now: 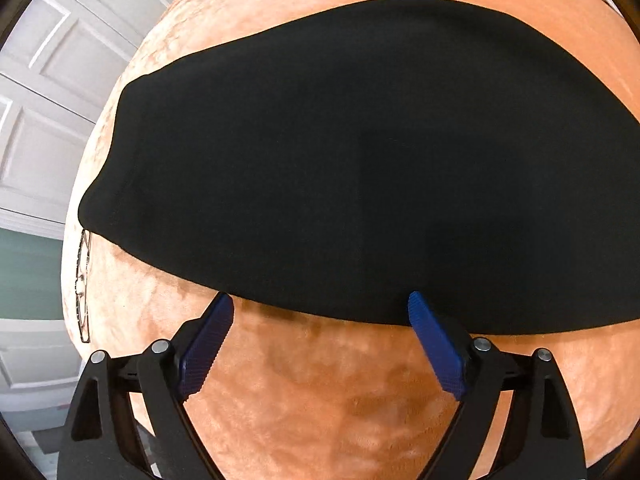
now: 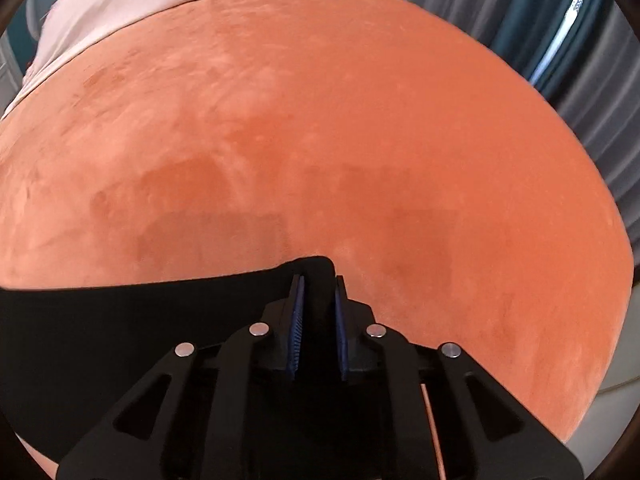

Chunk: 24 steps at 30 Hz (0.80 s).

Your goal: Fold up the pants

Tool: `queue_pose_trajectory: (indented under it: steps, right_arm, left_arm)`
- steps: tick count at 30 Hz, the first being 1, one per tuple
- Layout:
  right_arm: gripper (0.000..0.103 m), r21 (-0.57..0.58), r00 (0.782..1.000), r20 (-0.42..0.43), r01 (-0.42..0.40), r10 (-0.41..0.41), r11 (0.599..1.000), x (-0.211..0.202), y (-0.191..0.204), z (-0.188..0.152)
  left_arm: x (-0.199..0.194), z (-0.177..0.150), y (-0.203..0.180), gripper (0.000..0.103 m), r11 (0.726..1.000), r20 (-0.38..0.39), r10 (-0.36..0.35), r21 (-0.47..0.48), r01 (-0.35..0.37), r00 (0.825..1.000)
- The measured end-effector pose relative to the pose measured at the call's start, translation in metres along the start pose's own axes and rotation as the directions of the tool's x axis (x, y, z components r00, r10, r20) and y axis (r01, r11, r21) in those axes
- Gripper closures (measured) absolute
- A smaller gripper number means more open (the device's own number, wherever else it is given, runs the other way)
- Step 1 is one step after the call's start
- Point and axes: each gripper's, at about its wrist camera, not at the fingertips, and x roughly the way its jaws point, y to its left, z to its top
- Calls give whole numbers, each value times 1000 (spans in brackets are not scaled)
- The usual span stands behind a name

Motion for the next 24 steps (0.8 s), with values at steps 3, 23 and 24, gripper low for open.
queue_pose_trajectory:
  steps: [3, 23, 24]
  right_arm:
    - [66, 59, 995, 96, -35, 29, 998, -43, -7, -6]
    - [59, 266, 987, 49, -159, 152, 951, -46, -52, -78]
    - [69, 261, 988, 24, -153, 152, 953, -37, -49, -75]
  left_arm:
    - [-8, -2, 6, 17, 1000, 19, -12, -14, 12, 1000]
    - [-121, -72, -10, 16, 999, 320, -40, 29, 32, 946]
    - [-117, -73, -13, 16, 999, 303, -46, 31, 38, 952]
